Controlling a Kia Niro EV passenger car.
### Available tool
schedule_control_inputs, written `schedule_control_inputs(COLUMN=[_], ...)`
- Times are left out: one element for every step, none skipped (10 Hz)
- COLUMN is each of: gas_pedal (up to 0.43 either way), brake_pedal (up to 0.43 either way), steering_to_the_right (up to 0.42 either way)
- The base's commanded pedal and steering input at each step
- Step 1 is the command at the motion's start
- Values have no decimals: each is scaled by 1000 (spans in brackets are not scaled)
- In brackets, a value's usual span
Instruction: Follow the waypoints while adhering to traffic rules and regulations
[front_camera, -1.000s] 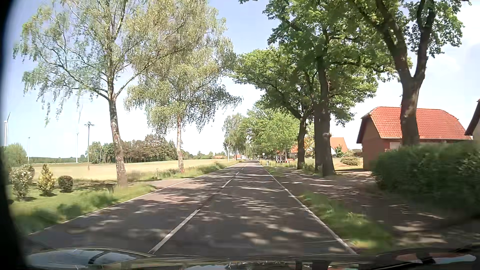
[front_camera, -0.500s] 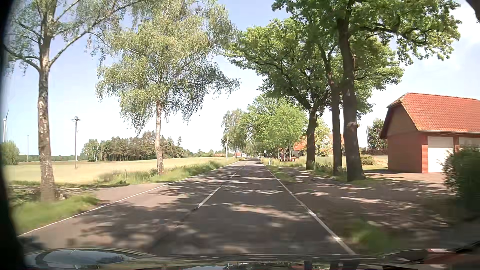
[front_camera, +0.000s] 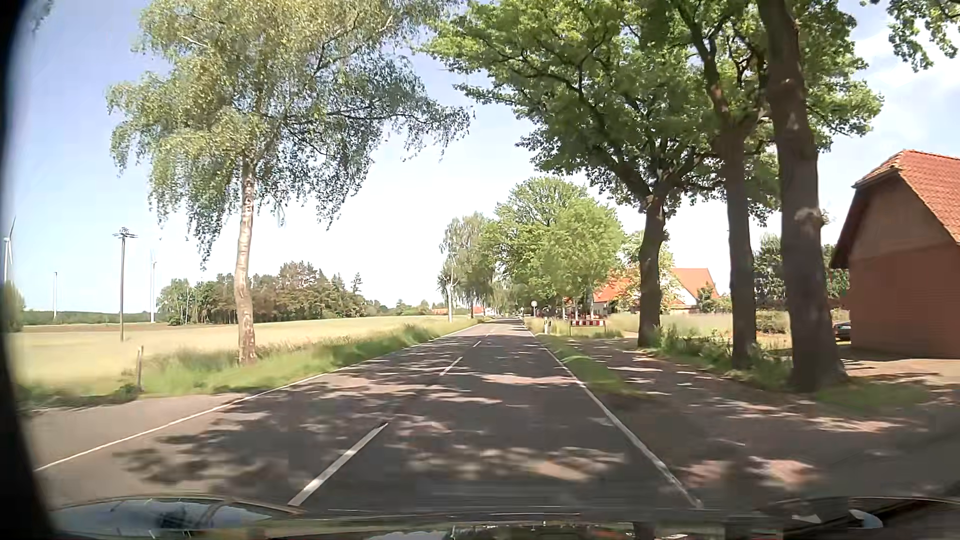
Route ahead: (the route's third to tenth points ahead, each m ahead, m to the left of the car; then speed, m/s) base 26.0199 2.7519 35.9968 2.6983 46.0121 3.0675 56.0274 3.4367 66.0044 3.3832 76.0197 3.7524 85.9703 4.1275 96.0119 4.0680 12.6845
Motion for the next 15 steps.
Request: schedule_control_inputs(gas_pedal=[0,0,0,0,0,0,0,0,0,0,59,150,177,197,220], brake_pedal=[0,0,0,0,0,0,0,0,0,0,0,0,0,0,0], steering_to_the_right=[-3,-3,-3,-3,-3,-3,-3,-3,-3,-3,-3,-3,-3,-3,-3])
